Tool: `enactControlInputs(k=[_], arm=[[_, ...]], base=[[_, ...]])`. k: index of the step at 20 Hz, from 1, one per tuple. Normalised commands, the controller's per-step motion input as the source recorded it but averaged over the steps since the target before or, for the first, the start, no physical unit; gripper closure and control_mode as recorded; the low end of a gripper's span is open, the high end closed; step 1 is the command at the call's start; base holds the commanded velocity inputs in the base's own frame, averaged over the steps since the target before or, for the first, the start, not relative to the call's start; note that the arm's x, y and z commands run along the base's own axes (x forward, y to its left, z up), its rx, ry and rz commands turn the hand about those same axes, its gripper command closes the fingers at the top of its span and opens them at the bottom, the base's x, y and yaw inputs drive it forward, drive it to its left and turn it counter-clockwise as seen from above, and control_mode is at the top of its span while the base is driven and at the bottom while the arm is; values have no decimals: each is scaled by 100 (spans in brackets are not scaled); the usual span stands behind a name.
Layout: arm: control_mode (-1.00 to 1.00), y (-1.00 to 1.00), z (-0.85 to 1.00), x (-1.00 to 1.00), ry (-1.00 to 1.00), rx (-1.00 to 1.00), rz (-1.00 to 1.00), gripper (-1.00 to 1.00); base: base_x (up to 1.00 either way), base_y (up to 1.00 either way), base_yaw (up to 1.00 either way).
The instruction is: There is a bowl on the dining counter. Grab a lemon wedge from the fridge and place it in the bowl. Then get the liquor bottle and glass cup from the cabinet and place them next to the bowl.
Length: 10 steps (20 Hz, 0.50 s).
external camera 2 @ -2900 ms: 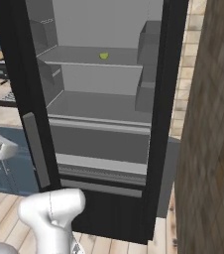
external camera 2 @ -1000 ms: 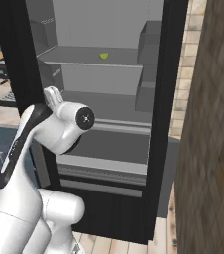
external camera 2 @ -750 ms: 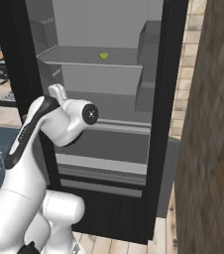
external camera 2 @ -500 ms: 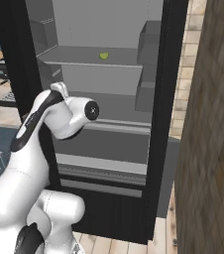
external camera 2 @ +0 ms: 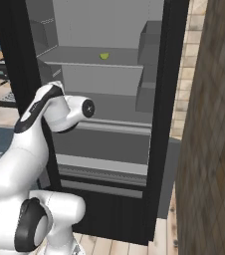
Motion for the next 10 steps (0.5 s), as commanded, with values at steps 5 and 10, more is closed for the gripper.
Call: enactControlInputs(k=[5,10], arm=[[-100,48,-4,-42,-7,0,16,-100],[-100,53,0,-50,-10,0,18,-100]], base=[[0,0,0],[0,0,0]])
